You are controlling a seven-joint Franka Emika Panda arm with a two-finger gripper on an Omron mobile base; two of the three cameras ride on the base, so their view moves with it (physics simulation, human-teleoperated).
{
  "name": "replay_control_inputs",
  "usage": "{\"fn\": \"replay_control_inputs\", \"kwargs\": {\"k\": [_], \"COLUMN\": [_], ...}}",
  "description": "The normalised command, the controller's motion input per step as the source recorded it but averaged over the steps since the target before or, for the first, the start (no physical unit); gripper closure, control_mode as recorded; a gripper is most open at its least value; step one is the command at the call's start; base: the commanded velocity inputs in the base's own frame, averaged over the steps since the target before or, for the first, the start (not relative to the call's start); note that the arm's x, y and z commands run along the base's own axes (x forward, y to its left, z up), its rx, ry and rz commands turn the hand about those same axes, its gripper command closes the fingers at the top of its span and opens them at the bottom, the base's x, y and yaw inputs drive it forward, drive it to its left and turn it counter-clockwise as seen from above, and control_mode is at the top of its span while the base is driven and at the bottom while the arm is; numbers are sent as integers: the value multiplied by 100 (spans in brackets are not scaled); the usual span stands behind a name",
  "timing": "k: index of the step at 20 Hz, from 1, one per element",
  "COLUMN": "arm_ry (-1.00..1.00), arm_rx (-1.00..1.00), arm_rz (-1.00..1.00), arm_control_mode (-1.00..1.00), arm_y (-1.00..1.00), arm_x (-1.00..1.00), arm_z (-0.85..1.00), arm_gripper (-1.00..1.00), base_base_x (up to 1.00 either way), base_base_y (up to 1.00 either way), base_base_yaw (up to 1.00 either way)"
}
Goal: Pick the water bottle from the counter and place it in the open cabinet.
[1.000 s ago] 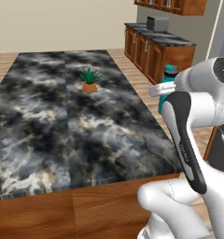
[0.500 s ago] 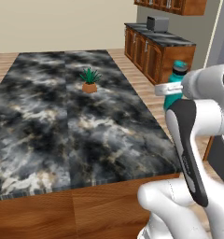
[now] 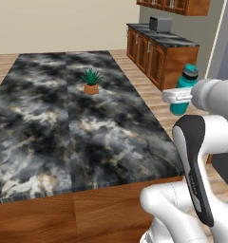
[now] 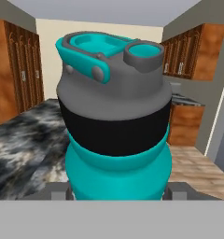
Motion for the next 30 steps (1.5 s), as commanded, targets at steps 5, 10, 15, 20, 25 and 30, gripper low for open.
{"fn": "replay_control_inputs", "kwargs": {"k": [5, 10, 15, 20, 25, 30], "arm_ry": [0, 1, 0, 0, 0, 0], "arm_rx": [0, 0, 0, 0, 0, 0], "arm_rz": [-2, 0, 0, 0, 0, 0], "arm_control_mode": [-100, -100, 100, 100, 100, 100], "arm_y": [0, 0, 0, 0, 0, 0], "arm_x": [-11, 0, 0, 0, 0, 0], "arm_z": [1, 0, 0, 0, 0, 0], "arm_gripper": [100, 100, 100, 100, 100, 100], "base_base_x": [0, 0, 0, -1, 1, 0], "base_base_y": [0, 0, 0, 0, 22, 16], "base_base_yaw": [0, 0, 0, 0, -3, -10]}}
